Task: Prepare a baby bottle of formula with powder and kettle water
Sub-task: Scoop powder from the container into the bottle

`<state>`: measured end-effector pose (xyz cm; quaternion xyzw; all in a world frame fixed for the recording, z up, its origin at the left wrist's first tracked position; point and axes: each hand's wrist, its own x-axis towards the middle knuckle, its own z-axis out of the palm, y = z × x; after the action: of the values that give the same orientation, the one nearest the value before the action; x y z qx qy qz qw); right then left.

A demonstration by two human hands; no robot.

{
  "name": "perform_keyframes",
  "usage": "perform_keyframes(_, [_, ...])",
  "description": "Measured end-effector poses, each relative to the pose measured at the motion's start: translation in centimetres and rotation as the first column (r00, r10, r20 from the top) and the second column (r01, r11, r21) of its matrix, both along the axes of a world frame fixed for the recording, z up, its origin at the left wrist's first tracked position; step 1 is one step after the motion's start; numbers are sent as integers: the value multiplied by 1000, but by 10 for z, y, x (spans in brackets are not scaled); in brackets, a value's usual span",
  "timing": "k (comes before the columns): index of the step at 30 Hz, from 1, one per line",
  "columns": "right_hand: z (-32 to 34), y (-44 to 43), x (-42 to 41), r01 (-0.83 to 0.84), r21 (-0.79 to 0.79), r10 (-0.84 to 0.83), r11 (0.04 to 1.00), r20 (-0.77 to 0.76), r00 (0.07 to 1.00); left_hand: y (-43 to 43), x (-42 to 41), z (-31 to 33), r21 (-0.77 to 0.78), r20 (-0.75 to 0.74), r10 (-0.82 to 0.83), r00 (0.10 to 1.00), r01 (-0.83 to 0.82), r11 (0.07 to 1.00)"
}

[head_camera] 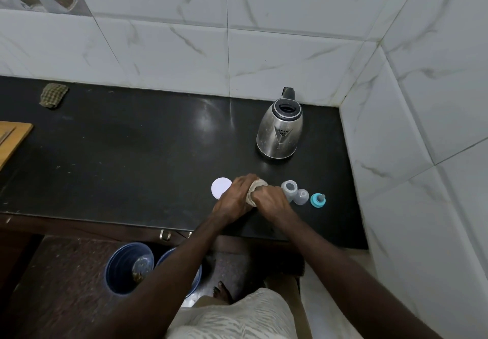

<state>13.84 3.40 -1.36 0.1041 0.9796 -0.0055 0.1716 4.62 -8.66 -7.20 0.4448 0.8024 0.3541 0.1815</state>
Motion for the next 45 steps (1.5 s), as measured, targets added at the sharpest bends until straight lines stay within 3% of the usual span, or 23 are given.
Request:
perform_keyframes(5, [10, 8, 5, -175, 158, 188, 972, -72, 980, 4, -2, 7, 62, -13, -10, 1000, 10, 998])
perform_keyframes(8, [-8, 14, 7, -255, 249, 276, 934, -53, 960, 7, -2, 4, 7, -41, -13, 999, 13, 1000])
perform_keyframes(16, [9, 4, -1, -202, 161, 189, 966, 96, 977, 6, 6, -5, -31, -99, 3, 995, -6, 999])
perform_keyframes(27, [8, -7, -8, -27, 124, 22, 992, 39, 999, -1, 2, 1, -21, -64, 22, 998, -24, 1000])
perform_keyframes(34, [11, -5, -9, 128, 116, -127, 985, -19, 992, 6, -3, 11, -162, -4, 76, 997, -76, 984])
perform_keyframes(37, [6, -11, -8, 85, 72, -82, 994, -41, 996, 0, -2, 12, -105, 29, 66, 997, -62, 993])
perform_keyframes(41, [8, -4, -6, 43, 137, -35, 990, -61, 998, -3, -3, 17, -186, 31, 84, 996, -77, 980])
perform_keyframes(45, [9, -13, -9, 33, 118, -25, 993, -70, 997, -1, -6, 16, -124, 42, 62, 997, -57, 991])
